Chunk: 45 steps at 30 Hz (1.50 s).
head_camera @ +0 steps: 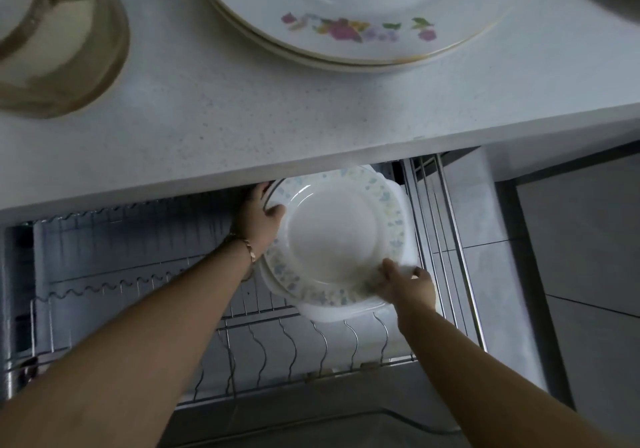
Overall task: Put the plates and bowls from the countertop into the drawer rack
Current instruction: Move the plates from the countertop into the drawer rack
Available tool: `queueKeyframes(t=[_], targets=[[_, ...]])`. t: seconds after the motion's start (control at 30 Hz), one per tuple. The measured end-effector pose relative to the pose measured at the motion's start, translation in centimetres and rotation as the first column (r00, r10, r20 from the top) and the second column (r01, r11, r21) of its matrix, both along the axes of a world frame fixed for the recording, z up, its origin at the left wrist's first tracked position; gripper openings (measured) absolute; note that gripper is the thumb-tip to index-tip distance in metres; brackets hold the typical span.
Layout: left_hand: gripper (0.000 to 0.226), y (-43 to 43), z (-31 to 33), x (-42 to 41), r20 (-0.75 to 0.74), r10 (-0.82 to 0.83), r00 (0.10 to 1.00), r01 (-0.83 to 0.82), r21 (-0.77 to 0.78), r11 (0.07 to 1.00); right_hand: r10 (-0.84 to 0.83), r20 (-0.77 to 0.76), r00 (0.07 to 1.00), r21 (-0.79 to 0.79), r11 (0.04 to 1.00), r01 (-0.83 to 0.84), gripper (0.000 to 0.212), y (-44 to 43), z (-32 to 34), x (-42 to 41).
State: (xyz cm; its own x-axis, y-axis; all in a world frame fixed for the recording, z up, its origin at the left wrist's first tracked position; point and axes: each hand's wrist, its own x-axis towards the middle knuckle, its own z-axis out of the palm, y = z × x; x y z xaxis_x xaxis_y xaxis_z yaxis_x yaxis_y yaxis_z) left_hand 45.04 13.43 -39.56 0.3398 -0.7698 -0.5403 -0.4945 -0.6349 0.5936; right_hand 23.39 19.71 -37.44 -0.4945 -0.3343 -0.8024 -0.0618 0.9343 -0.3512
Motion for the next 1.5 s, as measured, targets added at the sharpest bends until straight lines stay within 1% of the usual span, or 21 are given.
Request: queueKeyframes(t=[0.07,0.13,0.17,0.23,0.3,0.43,0.5,0.6,0.7,0.83,0.9,0.97,1.0,1.03,1.07,1.17,1.27,1.3,1.37,1.43,1.5], targets=[[0.043,2.0,0.6,-0.1,0.068,0.125,0.990,-0.129,0.056,0.990,-0.138,0.166,0.976,0.067,0.989,0.128,0.028,0.2,0.0,-0.1],[0.037,4.2,1.1,-0.3,0.080,0.169,0.982,-0.181,0.188,0.965,-0.176,0.266,0.948,0.120,0.982,0.149,0.030,0.6,0.0,-0.1],[0.033,5.1,1.3,-0.5,0.031,0.190,0.981,-0.192,0.238,0.952,-0.154,0.263,0.952,0.123,0.985,0.125,0.037,0.8,0.0,-0.1],[0.020,6.5,1.8,-0.9,-0.056,0.262,0.963,-0.237,0.277,0.931,-0.108,0.170,0.979,0.104,0.990,0.092,0.042,1.1,-0.3,0.0],[0.014,6.8,1.8,-1.0,-0.064,0.324,0.944,-0.297,0.262,0.918,-0.103,0.121,0.987,0.082,0.992,0.093,0.040,1.3,-0.4,0.2],[0.020,5.5,1.2,-0.8,-0.059,0.353,0.934,-0.332,0.229,0.915,-0.089,0.111,0.990,0.026,0.996,0.086,0.036,1.2,-0.7,0.4],[0.028,4.8,1.0,-0.7,-0.070,0.353,0.933,-0.331,0.220,0.918,-0.089,0.097,0.991,-0.013,0.996,0.091,0.039,0.6,-0.9,0.3],[0.020,4.0,0.8,-0.8,-0.073,0.335,0.939,-0.314,0.206,0.927,-0.059,0.070,0.996,-0.030,0.998,0.062,0.041,-0.6,-1.3,-0.1],[0.023,3.8,0.6,-0.8,-0.046,0.333,0.942,-0.321,0.176,0.931,-0.040,0.084,0.996,-0.040,0.998,0.044,0.038,-1.5,-1.8,-0.3],[0.024,4.0,0.8,-0.5,-0.037,0.304,0.952,-0.295,0.157,0.942,0.045,0.065,0.997,-0.070,0.997,-0.041,0.037,-1.1,-1.9,-0.4],[0.025,4.3,1.8,-0.8,-0.012,0.237,0.971,-0.231,0.181,0.956,0.170,0.035,0.985,-0.039,0.985,-0.168,0.037,-0.6,-1.2,-0.8],[0.026,4.9,3.9,-1.6,0.049,0.099,0.994,-0.108,0.230,0.967,0.378,0.044,0.925,0.050,0.924,-0.380,0.037,-0.5,0.4,-1.2],[0.027,5.2,5.4,-2.1,0.045,0.040,0.998,-0.049,0.230,0.972,0.478,0.087,0.874,0.093,0.870,-0.485,0.030,-0.7,2.0,-1.2],[0.027,5.5,7.4,-2.7,0.008,-0.007,1.000,0.005,0.214,0.977,0.575,0.120,0.810,0.112,0.803,-0.586,0.022,-1.1,3.8,-1.3],[0.027,5.7,9.7,-3.3,-0.034,-0.045,0.998,0.051,0.181,0.982,0.657,0.147,0.739,0.114,0.731,-0.672,0.022,-1.6,5.9,-1.1],[0.020,5.3,17.7,-4.8,-0.119,-0.101,0.988,0.108,0.056,0.993,0.811,0.152,0.565,-0.030,0.576,-0.817,0.027,-4.0,12.7,-0.8],[0.013,3.1,25.7,-5.4,-0.123,-0.126,0.984,0.113,-0.107,0.988,0.866,0.163,0.473,-0.174,0.497,-0.850,0.024,-7.4,21.2,-0.4],[0.014,2.0,27.6,-5.2,-0.105,-0.113,0.988,0.095,-0.155,0.983,0.871,0.135,0.472,-0.227,0.491,-0.841,0.024,-8.6,23.7,-0.5],[0.016,-0.4,30.4,-4.6,-0.091,-0.043,0.995,0.021,-0.231,0.973,0.844,0.032,0.535,-0.346,0.512,-0.786,0.019,-11.3,27.9,-0.5],[0.017,-3.2,31.8,-4.3,-0.162,0.037,0.986,-0.076,-0.245,0.967,0.765,-0.056,0.642,-0.461,0.550,-0.696,0.013,-14.5,30.5,-0.7],[0.018,-6.5,32.4,-4.7,-0.284,0.126,0.950,-0.188,-0.199,0.962,0.657,-0.136,0.741,-0.508,0.596,-0.622,0.014,-18.1,31.6,-1.2]])
